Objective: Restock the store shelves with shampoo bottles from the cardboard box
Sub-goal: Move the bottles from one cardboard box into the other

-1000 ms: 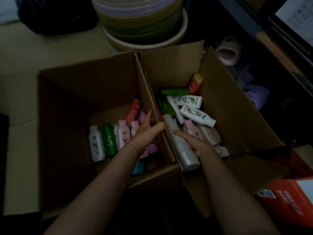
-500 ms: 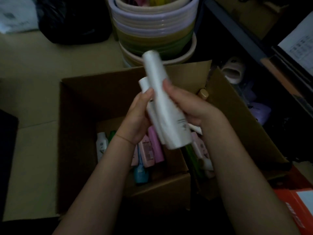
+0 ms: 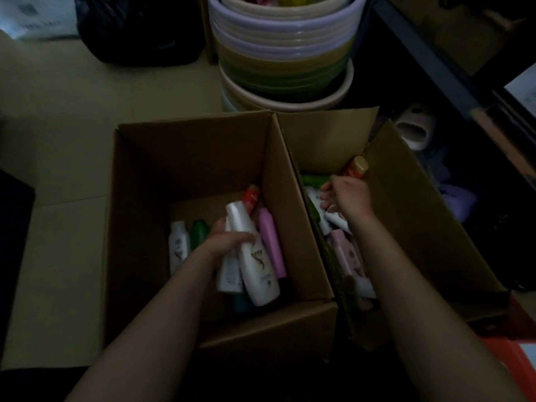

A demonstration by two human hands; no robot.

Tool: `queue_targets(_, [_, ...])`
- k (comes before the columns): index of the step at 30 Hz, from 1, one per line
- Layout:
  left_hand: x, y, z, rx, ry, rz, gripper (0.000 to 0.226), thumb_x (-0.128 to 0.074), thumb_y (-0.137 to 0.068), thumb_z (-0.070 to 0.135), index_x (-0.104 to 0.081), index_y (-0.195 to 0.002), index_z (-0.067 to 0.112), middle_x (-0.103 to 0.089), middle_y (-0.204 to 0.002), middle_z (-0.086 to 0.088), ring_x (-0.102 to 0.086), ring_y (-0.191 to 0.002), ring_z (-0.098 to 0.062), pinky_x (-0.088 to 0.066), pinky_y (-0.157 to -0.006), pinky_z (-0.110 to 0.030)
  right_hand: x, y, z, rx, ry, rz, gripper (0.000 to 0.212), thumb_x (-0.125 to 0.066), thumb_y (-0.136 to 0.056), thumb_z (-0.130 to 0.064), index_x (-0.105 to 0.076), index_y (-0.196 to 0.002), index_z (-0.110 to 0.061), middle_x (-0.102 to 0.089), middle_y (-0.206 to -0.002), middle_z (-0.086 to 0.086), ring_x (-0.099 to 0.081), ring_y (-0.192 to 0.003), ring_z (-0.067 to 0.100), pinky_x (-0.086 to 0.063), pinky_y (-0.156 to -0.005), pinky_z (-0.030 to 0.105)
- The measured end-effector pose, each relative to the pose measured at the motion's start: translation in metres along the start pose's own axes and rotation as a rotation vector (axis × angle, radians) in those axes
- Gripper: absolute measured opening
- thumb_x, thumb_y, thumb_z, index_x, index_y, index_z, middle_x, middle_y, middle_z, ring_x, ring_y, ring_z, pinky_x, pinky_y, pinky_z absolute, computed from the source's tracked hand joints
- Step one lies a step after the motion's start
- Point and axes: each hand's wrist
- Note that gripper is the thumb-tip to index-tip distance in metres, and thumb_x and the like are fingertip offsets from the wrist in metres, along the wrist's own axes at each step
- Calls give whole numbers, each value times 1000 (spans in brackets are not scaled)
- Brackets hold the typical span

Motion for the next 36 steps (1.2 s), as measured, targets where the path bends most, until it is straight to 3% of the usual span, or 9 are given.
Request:
queue_targets(4, [-15,-7,8,-36,-53,273,59,-67,-91,15,-42,-144,7,-54,-137,-13,-55,-114,-30,-46,-89,-34,0,-18,23,-127,-9,-40,29,-47,-96,-16,-66,-77,-5,-62,-67,10,-57,-53,20,-46,-56,30])
queue_targets(8, [-53,3,47,-224,136,10,80,-69,-84,55,-37,-150,24,-52,-140,1,-54,-120,-20,-46,-104,-41,-7,-41,40,-193,18,-56,24,-50,-94,-18,-68,-84,-7,-65,-82,15,-62,-71,26,-51,-68,37])
queue_targets(11, [-89,8,72,-277,77,-100,103,-80,-70,59,-27,-153,31,-51,-142,4,-55,-124,-21,-48,-105,-45,-12,-61,60,-167,131,-38,20,-51,-93,-22,-63,-78,-16,-66,-95,16,-64,-94,34,-55,-87,48])
queue_targets(16, [-93,3,74,-380,-4,-104,84,-68,-67,31,-39,-146,32,-65,-123,-3,-65,-110,-26,-53,-98,-50,-12,-81,83,-245,237,-54,25,-52,-94,-21,-48,-69,-21,-56,-92,8,-53,-87,24,-48,-82,35])
queue_targets(19, [-90,4,72,-410,6,-115,73,-63,-69,25,-47,-140,31,-68,-111,-4,-67,-102,-25,-56,-92,-48,-23,-93,98,-294,256,-121,16,-51,-96,-22,-63,-100,-12,-63,-114,17,-61,-104,31,-49,-92,35])
queue_targets(23, [-92,1,70,-409,7,-87,71,-63,-68,26,-50,-137,34,-69,-112,-5,-67,-103,-25,-55,-94,-52,-48,-106,112,-308,258,-148,56,-59,-93,-40,-52,-133,0,-60,-128,21,-60,-113,35,-49,-87,36])
queue_targets(28, [-90,-1,70,-419,-17,-111,72,-64,-68,26,-49,-138,33,-67,-117,-4,-68,-105,-22,-57,-93,-44,-48,-106,115,-408,-215,-228,58,-72,-86,-38,-57,-129,-3,-69,-113,13,-68,-100,29,-57,-80,37])
queue_targets(32, [-92,-3,70,-434,0,-106,76,-64,-68,26,-47,-142,28,-65,-122,-3,-67,-106,-18,-59,-88,-35,-37,-92,102,-325,-26,-507,51,-73,-82,-47,-67,-120,-14,-74,-104,6,-72,-88,20,-55,-65,26])
queue_targets(36, [-94,-4,67,-438,-20,-92,78,-65,-67,31,-46,-143,32,-59,-131,-8,-64,-110,-20,-58,-88,-36,-61,-94,97,-201,160,-439,64,-49,-95,-56,-49,-140,-11,-57,-134,10,-59,-116,28,-50,-93,33])
Point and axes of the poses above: each hand's wrist, its own y-axis away from the middle knuckle, its own x-axis out of the back of the hand, z = x × y
